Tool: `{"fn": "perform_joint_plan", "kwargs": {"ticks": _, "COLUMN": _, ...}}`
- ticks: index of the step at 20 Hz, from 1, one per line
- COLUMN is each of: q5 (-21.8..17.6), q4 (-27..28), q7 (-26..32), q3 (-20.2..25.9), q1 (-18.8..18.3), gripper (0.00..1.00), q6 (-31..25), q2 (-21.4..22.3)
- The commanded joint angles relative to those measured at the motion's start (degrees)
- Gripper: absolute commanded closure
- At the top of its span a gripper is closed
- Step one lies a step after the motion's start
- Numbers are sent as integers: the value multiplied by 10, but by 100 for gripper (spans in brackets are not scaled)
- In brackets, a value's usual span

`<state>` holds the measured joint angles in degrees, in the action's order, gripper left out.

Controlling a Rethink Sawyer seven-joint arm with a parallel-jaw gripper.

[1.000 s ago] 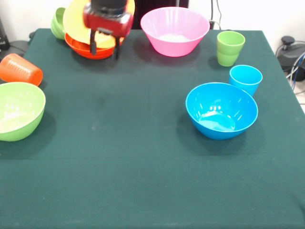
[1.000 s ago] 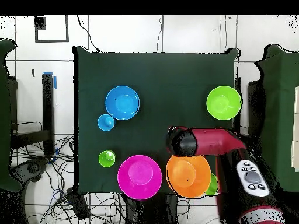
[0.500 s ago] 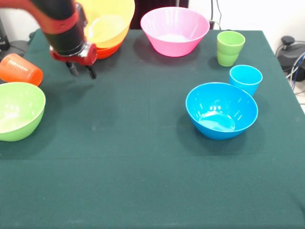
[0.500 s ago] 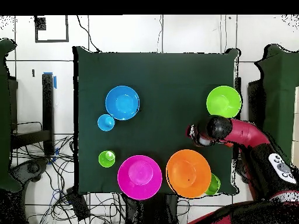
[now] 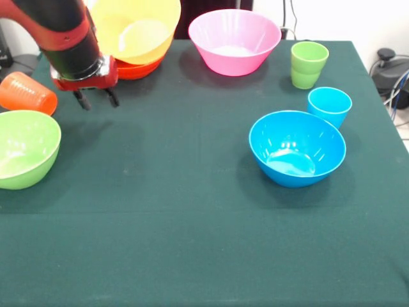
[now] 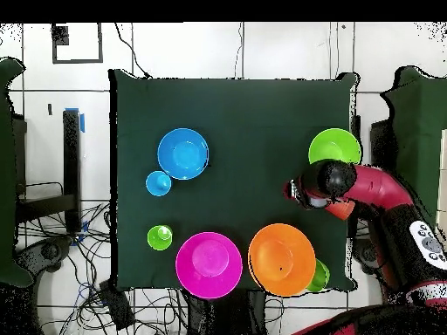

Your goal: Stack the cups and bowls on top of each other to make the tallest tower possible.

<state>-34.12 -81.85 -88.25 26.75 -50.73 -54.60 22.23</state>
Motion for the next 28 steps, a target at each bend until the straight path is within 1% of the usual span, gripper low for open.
{"fn": "perform_joint_plan", "kwargs": {"ticks": 1, "q5": -58, "q4": 44, "q7": 206, "q3": 60, "q1": 36, "gripper": 0, "q6": -7, "q2": 39}}
{"fn": "perform_joint_plan", "kwargs": {"ticks": 3, "q5": -55, "q4": 71, "q7": 219, "q3": 62, "q1": 42, "gripper": 0, "q6": -37, "q2": 25}}
{"fn": "perform_joint_plan", "kwargs": {"ticks": 5, "q5": -54, "q4": 80, "q7": 222, "q3": 63, "q1": 43, "gripper": 0, "q6": -42, "q2": 20}}
{"fn": "perform_joint_plan", "kwargs": {"ticks": 12, "q5": -54, "q4": 80, "q7": 230, "q3": 68, "q1": 32, "gripper": 0, "q6": -39, "q2": 14}}
{"fn": "perform_joint_plan", "kwargs": {"ticks": 14, "q5": -55, "q4": 74, "q7": 234, "q3": 74, "q1": 23, "gripper": 0, "q6": -25, "q2": 11}}
{"fn": "perform_joint_plan", "kwargs": {"ticks": 17, "q5": -52, "q4": 78, "q7": 256, "q3": 87, "q1": -2, "gripper": 0, "q6": -11, "q2": -17}}
{"fn": "perform_joint_plan", "kwargs": {"ticks": 20, "q5": -35, "q4": 114, "q7": 300, "q3": 107, "q1": -28, "gripper": 0, "q6": -40, "q2": -72}}
{"fn": "perform_joint_plan", "kwargs": {"ticks": 22, "q5": -35, "q4": 136, "q7": 319, "q3": 113, "q1": -32, "gripper": 0, "q6": -54, "q2": -94}}
{"fn": "perform_joint_plan", "kwargs": {"ticks": 25, "q5": -45, "q4": 141, "q7": 327, "q3": 117, "q1": -35, "gripper": 0, "q6": -47, "q2": -102}}
{"fn": "perform_joint_plan", "kwargs": {"ticks": 28, "q5": -51, "q4": 131, "q7": 319, "q3": 116, "q1": -31, "gripper": 0, "q6": -36, "q2": -94}}
